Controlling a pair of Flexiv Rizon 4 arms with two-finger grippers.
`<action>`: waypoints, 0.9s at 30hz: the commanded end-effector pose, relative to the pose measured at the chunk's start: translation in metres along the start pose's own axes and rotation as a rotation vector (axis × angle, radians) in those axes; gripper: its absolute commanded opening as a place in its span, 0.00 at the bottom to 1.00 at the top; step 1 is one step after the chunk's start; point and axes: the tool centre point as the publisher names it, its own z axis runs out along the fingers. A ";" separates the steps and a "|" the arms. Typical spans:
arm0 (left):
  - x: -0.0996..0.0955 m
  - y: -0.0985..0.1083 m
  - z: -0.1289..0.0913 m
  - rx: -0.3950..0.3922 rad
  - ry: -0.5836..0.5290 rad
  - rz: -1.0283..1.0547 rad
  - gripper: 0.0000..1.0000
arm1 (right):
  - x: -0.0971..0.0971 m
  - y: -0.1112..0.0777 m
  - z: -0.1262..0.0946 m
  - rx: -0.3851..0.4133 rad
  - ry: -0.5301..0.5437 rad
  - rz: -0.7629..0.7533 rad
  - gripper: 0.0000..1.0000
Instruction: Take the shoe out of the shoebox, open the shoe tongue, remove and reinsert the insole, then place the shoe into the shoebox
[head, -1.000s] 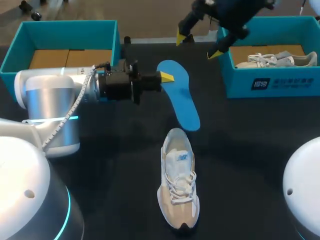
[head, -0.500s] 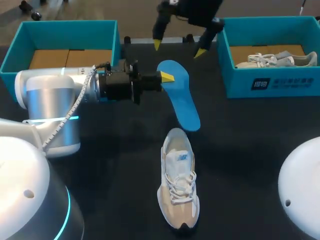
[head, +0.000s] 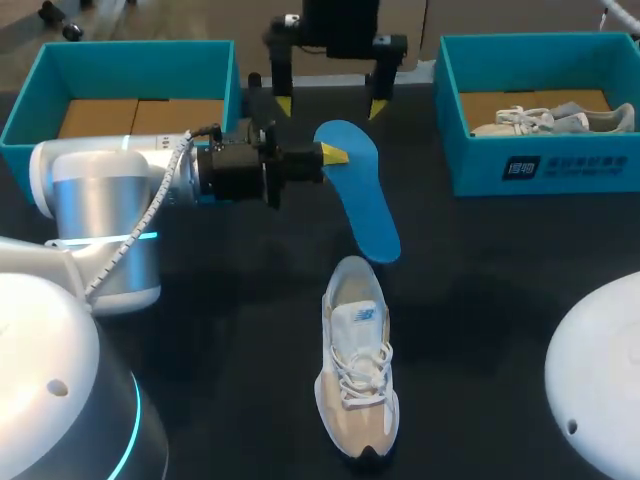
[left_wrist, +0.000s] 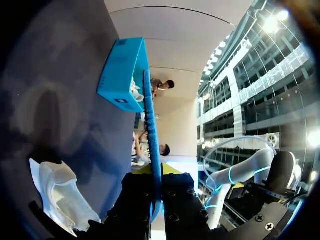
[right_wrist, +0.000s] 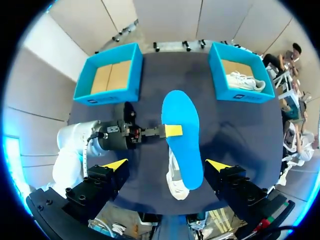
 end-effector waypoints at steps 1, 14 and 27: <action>0.000 0.000 0.001 0.002 -0.002 0.000 0.00 | -0.018 -0.002 0.003 0.010 0.143 0.034 1.00; 0.000 0.000 0.001 0.002 -0.002 0.000 0.00 | -0.056 -0.002 0.002 0.032 0.413 0.190 1.00; 0.000 0.000 0.001 0.002 -0.002 0.000 0.00 | -0.066 -0.005 0.005 0.110 0.746 0.225 1.00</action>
